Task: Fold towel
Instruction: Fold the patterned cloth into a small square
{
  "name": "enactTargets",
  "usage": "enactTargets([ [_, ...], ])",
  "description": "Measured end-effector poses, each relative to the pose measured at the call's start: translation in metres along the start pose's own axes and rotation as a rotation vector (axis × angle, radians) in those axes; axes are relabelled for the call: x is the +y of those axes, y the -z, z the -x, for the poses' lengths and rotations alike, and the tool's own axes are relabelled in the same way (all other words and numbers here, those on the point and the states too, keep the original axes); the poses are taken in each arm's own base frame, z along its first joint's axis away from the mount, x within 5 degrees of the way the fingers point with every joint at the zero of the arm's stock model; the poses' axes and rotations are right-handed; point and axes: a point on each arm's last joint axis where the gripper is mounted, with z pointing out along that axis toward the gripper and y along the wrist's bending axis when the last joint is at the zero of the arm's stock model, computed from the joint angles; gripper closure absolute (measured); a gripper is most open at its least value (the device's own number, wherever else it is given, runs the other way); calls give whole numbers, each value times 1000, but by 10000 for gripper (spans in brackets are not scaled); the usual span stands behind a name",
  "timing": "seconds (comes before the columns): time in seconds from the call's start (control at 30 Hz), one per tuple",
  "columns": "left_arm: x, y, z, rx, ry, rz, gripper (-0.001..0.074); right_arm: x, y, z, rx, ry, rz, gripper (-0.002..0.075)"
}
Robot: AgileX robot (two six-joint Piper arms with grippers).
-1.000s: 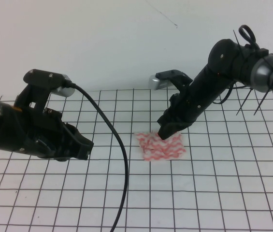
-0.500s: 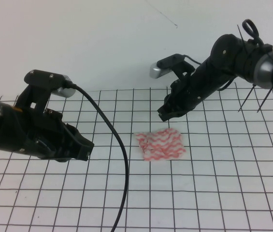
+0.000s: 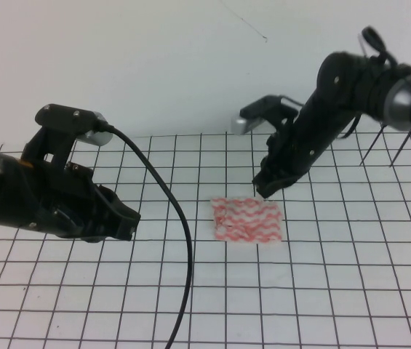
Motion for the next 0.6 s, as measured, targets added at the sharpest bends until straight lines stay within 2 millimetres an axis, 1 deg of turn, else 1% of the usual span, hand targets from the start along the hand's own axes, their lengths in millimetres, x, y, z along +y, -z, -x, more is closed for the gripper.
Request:
enactTargets([
  [0.07,0,0,0,0,0,0,736,4,13,3,-13,13,0,726],
  [0.13,0,0,0,0,0,0,736,8,19,2,6,36,22,726],
  [0.2,0,0,0,0,0,0,736,11,21,-2,54,65,57,726],
  [0.27,0,0,0,0,0,0,736,11,20,-5,80,68,52,726],
  [0.33,0,0,0,0,0,0,736,6,17,-5,82,36,2,726],
  [0.43,0,0,0,-2,0,1,736,-3,4,-5,60,-23,-47,726],
  [0.53,0,0,0,-3,-4,2,736,-5,-14,-9,73,-67,-5,726],
  [0.6,0,0,0,-3,-4,2,736,0,-23,-13,97,-70,61,726],
])
